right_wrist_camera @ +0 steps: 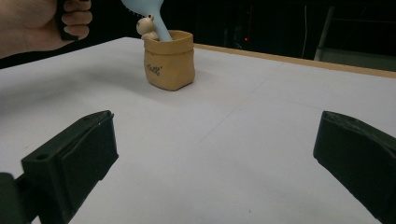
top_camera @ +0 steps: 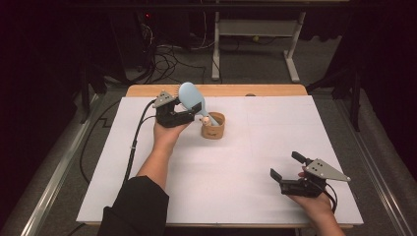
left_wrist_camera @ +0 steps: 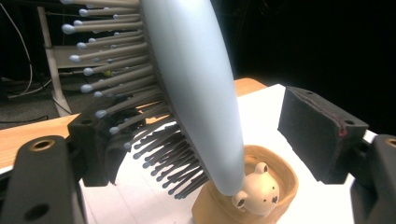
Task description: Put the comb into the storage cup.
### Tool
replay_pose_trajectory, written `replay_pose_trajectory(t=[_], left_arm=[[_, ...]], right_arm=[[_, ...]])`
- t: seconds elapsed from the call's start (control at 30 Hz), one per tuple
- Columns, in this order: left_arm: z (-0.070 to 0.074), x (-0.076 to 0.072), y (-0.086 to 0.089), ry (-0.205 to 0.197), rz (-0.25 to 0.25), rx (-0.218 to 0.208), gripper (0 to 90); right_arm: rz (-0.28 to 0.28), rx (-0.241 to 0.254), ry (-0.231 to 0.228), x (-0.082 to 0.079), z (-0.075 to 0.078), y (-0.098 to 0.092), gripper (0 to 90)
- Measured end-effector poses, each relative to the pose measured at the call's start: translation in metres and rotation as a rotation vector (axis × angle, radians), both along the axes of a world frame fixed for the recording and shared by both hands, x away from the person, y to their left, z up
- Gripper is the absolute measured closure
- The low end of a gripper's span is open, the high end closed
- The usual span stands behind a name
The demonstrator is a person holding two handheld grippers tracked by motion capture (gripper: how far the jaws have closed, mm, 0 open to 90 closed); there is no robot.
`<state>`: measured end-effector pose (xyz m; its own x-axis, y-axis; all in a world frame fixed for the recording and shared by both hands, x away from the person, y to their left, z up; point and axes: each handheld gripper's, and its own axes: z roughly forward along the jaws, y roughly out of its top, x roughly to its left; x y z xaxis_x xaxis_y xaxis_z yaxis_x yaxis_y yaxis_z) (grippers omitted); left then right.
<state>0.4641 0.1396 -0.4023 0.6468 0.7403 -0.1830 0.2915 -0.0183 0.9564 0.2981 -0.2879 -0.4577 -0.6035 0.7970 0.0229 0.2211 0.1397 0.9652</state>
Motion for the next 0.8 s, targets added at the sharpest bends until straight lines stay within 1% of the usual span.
replay_pose_trajectory(t=[0.2,0.27,0.37,0.4,0.43,0.53,0.63,0.7,0.73,0.8], left_arm=[[-0.0015,-0.0017,0.0015,-0.007,0.004,0.004,21.2],[-0.0016,-0.0014,0.0022,-0.003,0.003,0.001,21.2],[-0.0005,-0.0023,0.0026,-0.006,0.002,0.011,20.9],[-0.0002,-0.0029,0.003,-0.008,0.001,0.016,20.6],[-0.0001,-0.0031,0.0035,-0.008,0.001,0.016,20.3],[0.0013,-0.0035,0.0055,-0.012,-0.001,0.007,18.4],[0.003,-0.0048,0.006,-0.027,-0.007,0.016,16.1],[0.0033,-0.0044,0.0065,-0.028,-0.009,0.011,15.1],[0.0033,-0.0042,0.0066,-0.031,-0.009,0.01,14.3],[0.0029,-0.0045,0.0057,-0.033,-0.008,0.019,12.2]], right_arm=[[0.002,-0.004,0.0,-0.0003,0.0004,0.0004,0.3],[0.002,-0.005,-0.001,-0.0005,0.0008,0.0006,0.3],[0.001,-0.002,-0.004,-0.0004,0.0011,0.0005,0.3],[-0.002,0.002,0.001,-0.0006,0.001,0.0006,0.3],[0.0,-0.003,0.0,0.0001,0.0003,0.0003,0.3],[0.002,-0.007,-0.004,0.0,0.0005,0.0013,0.3],[0.002,-0.008,-0.002,-0.0005,0.0006,0.0013,0.3],[0.002,-0.01,0.003,0.0,0.0,0.0017,0.3],[0.002,-0.011,-0.002,0.0002,0.0001,0.0019,0.3],[0.001,-0.009,-0.006,-0.0001,0.0008,0.0019,0.3]])
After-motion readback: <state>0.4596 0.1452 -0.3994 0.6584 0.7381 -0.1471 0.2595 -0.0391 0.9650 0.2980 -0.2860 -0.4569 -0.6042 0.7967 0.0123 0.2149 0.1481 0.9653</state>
